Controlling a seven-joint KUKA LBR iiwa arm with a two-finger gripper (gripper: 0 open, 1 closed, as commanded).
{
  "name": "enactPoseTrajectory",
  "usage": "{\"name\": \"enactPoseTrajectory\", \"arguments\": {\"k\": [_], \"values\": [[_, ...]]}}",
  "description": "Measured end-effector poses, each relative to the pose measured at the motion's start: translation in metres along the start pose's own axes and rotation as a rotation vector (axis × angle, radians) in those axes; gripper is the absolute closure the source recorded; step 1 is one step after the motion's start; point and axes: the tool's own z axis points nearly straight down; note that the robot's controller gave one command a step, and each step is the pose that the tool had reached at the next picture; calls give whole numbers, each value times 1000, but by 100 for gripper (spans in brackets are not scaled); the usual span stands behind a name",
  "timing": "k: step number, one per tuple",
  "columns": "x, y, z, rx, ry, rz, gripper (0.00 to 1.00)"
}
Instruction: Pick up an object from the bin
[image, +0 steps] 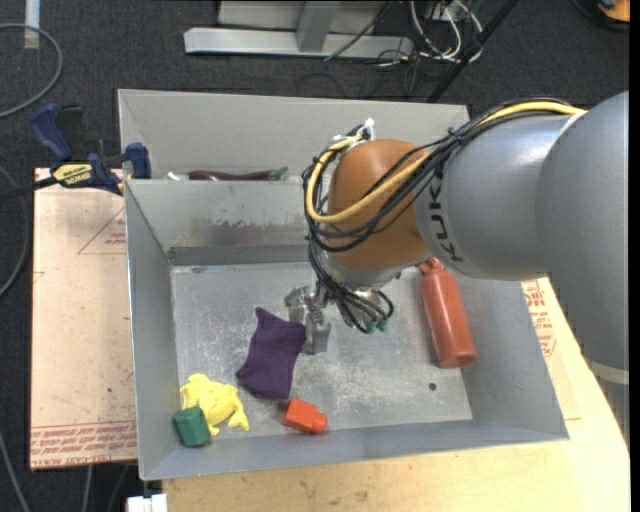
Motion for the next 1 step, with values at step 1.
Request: {"name": "enactPoseTrajectory", "arguments": {"k": [1], "values": [[0,-31,-156,1,-12,-14,100]]}}
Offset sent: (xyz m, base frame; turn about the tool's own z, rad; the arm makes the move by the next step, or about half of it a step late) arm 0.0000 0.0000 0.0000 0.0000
